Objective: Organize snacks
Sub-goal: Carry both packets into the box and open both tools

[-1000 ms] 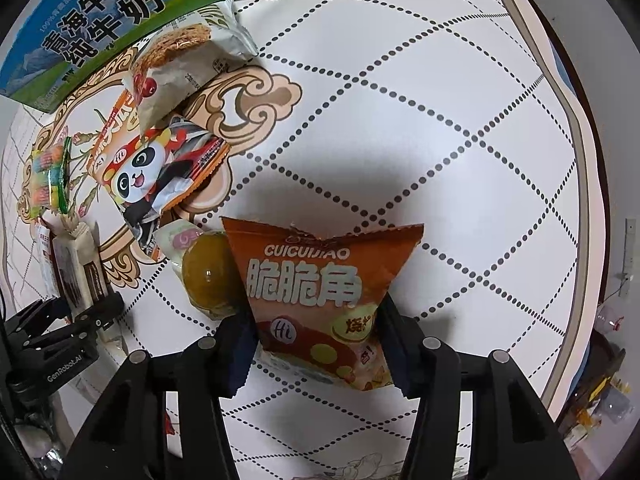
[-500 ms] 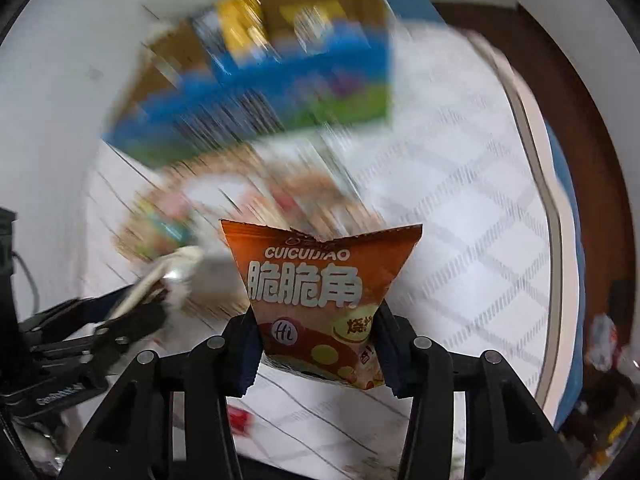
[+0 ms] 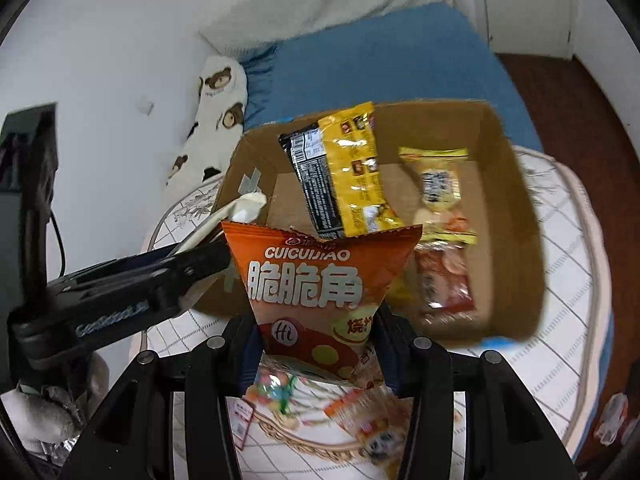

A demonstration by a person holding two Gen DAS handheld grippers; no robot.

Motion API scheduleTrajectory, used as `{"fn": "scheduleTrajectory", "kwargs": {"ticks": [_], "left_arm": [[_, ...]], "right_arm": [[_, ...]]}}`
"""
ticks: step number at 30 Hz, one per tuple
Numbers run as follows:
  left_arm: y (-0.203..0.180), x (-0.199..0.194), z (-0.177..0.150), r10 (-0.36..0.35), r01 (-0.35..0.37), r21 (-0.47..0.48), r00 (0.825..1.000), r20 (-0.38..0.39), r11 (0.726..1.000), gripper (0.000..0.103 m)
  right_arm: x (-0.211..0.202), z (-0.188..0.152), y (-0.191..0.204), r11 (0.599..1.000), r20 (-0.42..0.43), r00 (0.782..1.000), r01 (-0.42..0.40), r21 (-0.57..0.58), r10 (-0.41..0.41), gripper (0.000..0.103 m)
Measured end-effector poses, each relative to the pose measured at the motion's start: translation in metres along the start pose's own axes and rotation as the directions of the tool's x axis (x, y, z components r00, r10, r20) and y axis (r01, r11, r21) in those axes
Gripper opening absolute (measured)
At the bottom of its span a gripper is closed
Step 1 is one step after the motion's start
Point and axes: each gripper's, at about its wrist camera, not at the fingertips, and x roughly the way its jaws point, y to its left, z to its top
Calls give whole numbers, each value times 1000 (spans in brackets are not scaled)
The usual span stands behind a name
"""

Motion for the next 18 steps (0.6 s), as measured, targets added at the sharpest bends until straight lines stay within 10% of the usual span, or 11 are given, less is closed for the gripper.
{"fn": "scheduleTrajectory", "kwargs": {"ticks": [11, 15, 18], "left_arm": [[21, 81, 21, 21, -36, -72, 979, -205, 997, 55], [29, 97, 15, 19, -45, -103, 970, -241, 994, 61], [26, 95, 11, 55, -73, -79, 974, -220, 994, 63]], "right_arm": [[84, 19, 2, 1000, -181, 983, -7, -3, 6, 52], [102, 18, -1, 1000, -252, 968, 7, 6, -5, 85], [108, 17, -3, 999, -263, 964, 41, -14, -43, 85]]}}
